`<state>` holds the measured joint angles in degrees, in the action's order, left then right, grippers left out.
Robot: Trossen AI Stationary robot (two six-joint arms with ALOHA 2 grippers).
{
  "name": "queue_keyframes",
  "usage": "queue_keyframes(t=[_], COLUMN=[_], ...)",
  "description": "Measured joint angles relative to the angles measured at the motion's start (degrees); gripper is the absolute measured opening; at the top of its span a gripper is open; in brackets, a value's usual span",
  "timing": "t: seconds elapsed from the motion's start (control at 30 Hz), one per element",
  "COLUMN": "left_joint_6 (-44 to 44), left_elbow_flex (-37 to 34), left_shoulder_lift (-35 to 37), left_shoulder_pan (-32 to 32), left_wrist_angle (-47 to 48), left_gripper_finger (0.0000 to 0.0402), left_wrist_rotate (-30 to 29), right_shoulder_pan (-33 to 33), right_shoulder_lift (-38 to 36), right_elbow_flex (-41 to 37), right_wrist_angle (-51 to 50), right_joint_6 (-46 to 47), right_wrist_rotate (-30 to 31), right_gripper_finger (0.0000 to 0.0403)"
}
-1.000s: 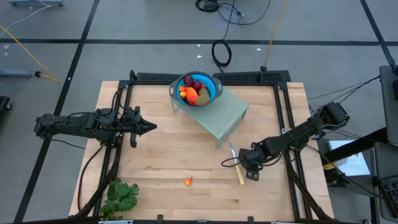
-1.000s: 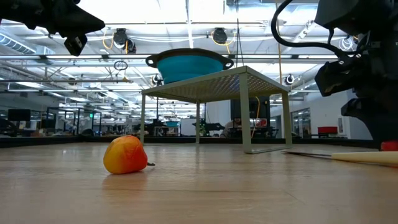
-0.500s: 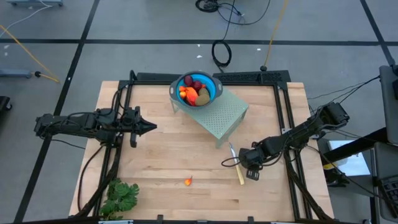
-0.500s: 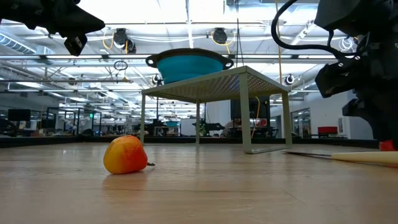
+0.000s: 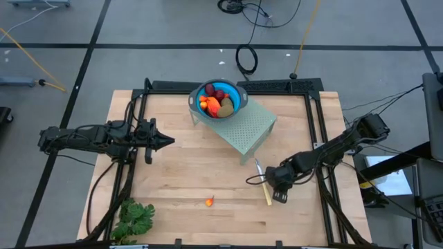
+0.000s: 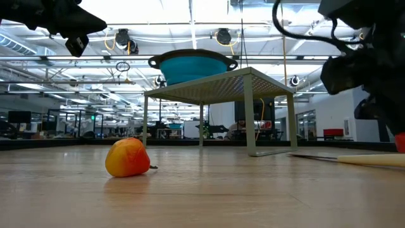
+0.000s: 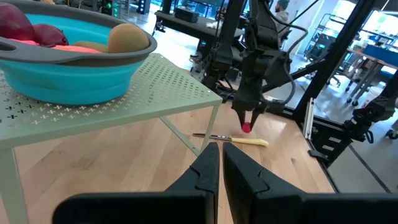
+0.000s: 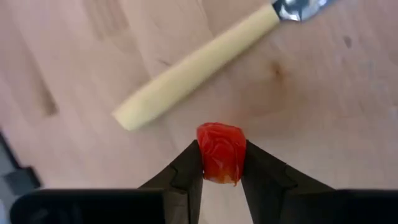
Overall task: Pick & Place Fruit
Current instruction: Put the pear into the blue strainer bowl on the shelf
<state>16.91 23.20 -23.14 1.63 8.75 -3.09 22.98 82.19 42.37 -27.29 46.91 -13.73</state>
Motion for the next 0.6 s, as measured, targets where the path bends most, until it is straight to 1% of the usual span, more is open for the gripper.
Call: queue_keyframes(t=[0.13,0.37,0.53,0.6], left_joint_6=[0.00,-0.03,-0.28,-0.26], left_elbow_flex=[0.00,0.00,0.00,0.00], left_shoulder_lift=[0.00,0.00,0.00,0.00], left_shoulder_pan=[0.00,0.00,0.00,0.00], left_wrist_angle=[0.00,0.00,0.00,0.01], left_gripper_finger=[0.0019,0.0019,0.0019,0.0019], left_wrist_rotate=[0.00,0.00,0.00,0.00], right_shoulder_pan=[-0.39,-0.42,-0.42,-0.42], right_shoulder_lift=[-2.27,-9.07,-13.23,-14.60], right_elbow_flex=[0.00,0.09,0.09,0.09], right_wrist_angle=[1.63,5.03,10.66,13.24], right_joint_6=[1.86,1.93,1.69,1.59], right_wrist_rotate=[0.04,0.43,0.66,2.17], right_gripper_finger=[0.0084,0.0084,0.0084,0.0084])
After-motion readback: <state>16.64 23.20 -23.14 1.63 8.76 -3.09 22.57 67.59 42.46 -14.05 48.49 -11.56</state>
